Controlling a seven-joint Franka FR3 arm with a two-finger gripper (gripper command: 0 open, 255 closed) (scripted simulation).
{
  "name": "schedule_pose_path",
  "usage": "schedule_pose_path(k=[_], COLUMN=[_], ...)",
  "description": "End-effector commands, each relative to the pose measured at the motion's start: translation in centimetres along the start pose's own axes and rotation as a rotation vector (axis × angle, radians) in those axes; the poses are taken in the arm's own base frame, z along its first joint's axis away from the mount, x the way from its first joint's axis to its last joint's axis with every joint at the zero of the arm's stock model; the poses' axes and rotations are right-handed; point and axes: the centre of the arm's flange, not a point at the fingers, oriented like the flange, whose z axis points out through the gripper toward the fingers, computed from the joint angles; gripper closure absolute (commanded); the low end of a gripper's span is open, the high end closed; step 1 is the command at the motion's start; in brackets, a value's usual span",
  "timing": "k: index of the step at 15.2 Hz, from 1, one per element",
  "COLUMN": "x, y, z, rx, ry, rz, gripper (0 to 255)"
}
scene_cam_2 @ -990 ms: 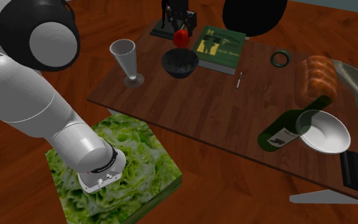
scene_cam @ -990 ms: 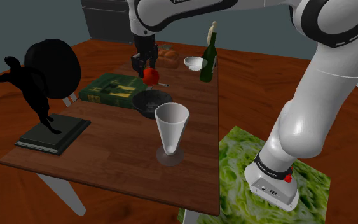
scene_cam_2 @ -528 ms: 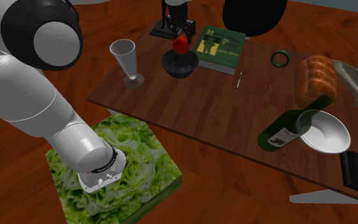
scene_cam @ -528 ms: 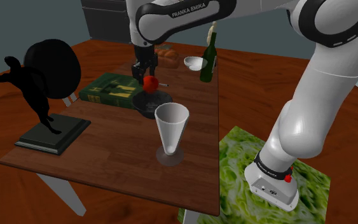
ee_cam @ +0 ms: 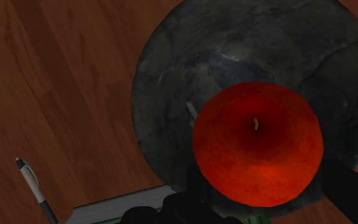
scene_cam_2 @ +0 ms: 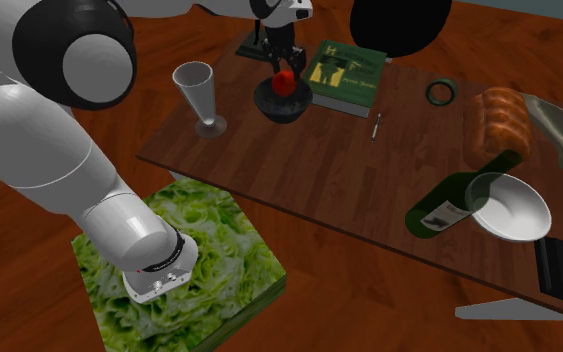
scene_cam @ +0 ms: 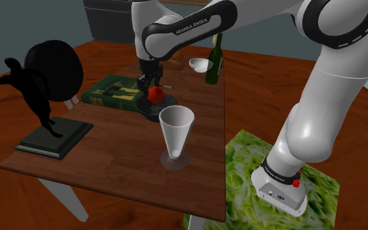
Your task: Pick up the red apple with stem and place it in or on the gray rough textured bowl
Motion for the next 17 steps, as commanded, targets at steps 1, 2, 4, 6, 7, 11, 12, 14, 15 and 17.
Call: schedule_pose_path(k=[1, 2, 4, 6, 7, 11, 12, 14, 15, 17], x=[0.0, 0.0, 0.0, 0.0, 0.0, 0.0, 0.0, 0.0, 0.0, 0.0], y=[-0.2, -0.2, -0.2, -0.2, -0.2, -0.2, -0.2, -0.2, -0.2, -0.2], z=[0.5, 0.5, 0.5, 0.5, 0.5, 0.5, 0.5, -0.8, -2.1, -4.5], rx=[0.0, 0.0, 0.0, 0.0, 0.0, 0.0, 0.0, 0.0, 0.0, 0.0], ry=[0.001, 0.001, 0.001, 0.001, 0.001, 0.001, 0.001, 0.001, 0.001, 0.001], rz=[0.0, 0.0, 0.0, 0.0, 0.0, 0.0, 0.0, 0.0, 0.0, 0.0], gripper=[255, 255, 255, 255, 255, 0, 0, 0, 0, 0])
